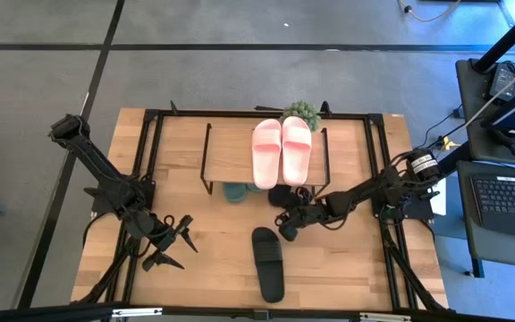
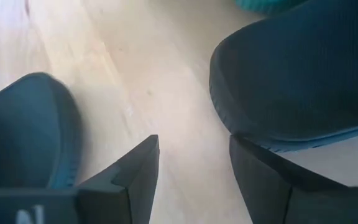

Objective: Pick and place slides into the shelf
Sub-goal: Put the left black slide under the shelf, then adjust the green slide under the shelf

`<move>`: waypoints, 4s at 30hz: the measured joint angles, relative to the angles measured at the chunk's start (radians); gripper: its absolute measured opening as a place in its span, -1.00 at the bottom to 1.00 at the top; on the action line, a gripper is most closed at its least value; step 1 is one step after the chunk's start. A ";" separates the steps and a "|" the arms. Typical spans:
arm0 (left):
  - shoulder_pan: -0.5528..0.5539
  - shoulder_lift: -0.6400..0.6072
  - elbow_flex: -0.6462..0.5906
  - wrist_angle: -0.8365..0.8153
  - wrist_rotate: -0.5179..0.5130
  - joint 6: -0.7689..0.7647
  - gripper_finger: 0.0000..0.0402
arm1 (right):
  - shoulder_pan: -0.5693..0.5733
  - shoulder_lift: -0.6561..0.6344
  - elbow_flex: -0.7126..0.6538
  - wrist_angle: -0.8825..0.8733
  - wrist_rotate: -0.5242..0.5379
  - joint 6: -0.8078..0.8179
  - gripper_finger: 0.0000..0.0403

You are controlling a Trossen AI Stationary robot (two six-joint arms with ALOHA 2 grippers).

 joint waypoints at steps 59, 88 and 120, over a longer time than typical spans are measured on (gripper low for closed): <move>0.072 0.155 0.000 0.146 -0.160 -0.054 0.31 | 0.424 -0.299 0.388 -0.474 0.274 -0.302 -0.02; 0.343 0.516 0.000 0.393 -0.161 -0.133 0.31 | 0.391 -0.840 0.122 -0.546 0.367 -0.325 -0.02; 0.361 0.786 0.255 0.038 -0.501 -0.575 0.31 | 0.391 -0.866 0.110 -0.629 0.370 -0.340 -0.02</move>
